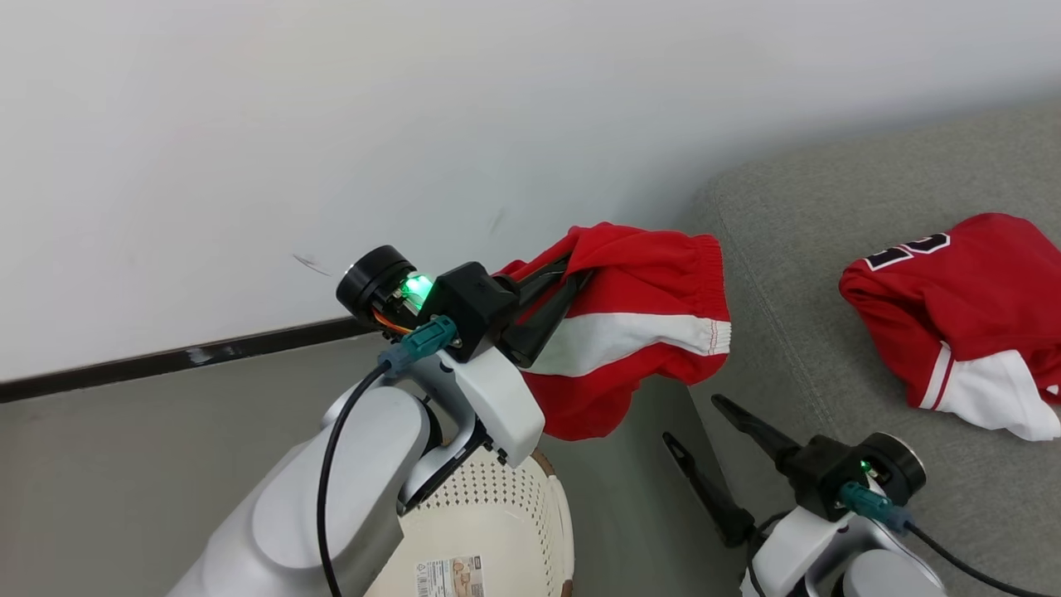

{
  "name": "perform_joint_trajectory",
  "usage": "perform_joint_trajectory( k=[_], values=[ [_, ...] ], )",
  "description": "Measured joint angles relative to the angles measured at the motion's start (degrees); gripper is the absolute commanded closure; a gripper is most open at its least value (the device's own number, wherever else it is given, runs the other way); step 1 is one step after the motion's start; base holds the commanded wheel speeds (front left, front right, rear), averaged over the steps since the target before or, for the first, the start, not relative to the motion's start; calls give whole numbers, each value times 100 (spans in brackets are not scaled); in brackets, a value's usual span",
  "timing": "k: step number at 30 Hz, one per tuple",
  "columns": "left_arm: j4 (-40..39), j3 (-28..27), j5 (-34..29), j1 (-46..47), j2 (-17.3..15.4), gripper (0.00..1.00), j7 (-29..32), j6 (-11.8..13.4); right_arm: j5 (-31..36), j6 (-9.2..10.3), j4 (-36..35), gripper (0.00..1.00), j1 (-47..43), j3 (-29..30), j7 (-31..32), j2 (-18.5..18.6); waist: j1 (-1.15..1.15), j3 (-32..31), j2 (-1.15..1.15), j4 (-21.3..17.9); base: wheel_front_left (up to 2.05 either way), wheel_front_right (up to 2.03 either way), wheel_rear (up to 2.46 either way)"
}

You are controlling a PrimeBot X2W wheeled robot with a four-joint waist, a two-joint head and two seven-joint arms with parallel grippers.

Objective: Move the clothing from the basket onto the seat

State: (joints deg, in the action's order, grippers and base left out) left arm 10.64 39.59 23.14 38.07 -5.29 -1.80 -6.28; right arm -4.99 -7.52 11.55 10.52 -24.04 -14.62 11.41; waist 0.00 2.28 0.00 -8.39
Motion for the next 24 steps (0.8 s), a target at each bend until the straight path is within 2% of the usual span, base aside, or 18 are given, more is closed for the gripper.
perform_joint_trajectory(
  k=[7,18,24],
  values=[
    [-155,31,14,-1,24,100,157,0,-148,0,280,0,112,-442,0,105,0,-148,0,89,0,0,0],
    [-354,124,114,-4,103,100,360,1,-315,0,776,0,871,-1412,0,122,0,-247,0,280,0,0,0],
    [-450,156,155,-4,121,100,435,5,-330,0,906,0,1183,-1655,0,74,0,-270,0,384,0,0,0]
  ],
)
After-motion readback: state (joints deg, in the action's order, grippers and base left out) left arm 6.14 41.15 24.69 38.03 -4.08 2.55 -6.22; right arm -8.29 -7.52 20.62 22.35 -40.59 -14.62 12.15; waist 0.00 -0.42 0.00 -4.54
